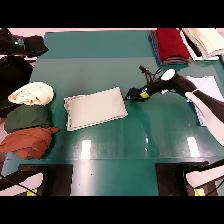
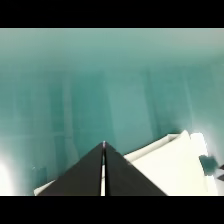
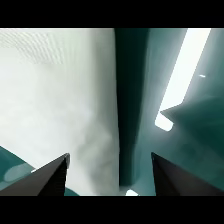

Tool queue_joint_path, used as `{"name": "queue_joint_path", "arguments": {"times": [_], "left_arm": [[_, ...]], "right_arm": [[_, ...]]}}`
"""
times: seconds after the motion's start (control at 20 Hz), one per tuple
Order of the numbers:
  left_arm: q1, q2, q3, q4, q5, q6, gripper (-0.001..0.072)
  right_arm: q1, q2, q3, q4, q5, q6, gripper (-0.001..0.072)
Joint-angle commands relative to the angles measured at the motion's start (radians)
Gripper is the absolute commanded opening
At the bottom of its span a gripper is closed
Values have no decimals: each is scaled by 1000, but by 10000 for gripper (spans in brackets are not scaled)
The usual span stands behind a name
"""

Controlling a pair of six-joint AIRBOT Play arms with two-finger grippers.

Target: Fold the shirts.

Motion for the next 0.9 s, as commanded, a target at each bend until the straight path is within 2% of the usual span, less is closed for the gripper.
{"name": "queue_joint_path", "arguments": {"times": [0.0,0.1,0.15,0.2,0.25,0.3,0.35,0.6,0.85], "left_arm": [[1,-16,-1,-24,-3,8,24],[1,-16,-1,-26,-3,8,24],[1,-16,-1,-29,-4,8,24],[1,-16,-1,-34,-5,8,24],[1,-16,-1,-46,-7,8,24],[-5,-16,-1,-53,-7,8,25],[-19,-16,-1,-48,-7,9,24],[-184,-16,-1,-29,5,34,24],[-296,-16,-1,-20,29,33,24]], "right_arm": [[49,-109,45,91,7,-16,593],[112,-185,129,122,-2,-16,593],[137,-223,167,148,-2,-17,562],[161,-260,207,172,-2,-19,486],[179,-291,245,182,-1,-19,398],[191,-309,274,178,-2,-22,254],[192,-316,298,179,-2,-36,37],[72,-206,340,156,-16,-35,19],[-229,8,340,-57,74,16,19]]}}
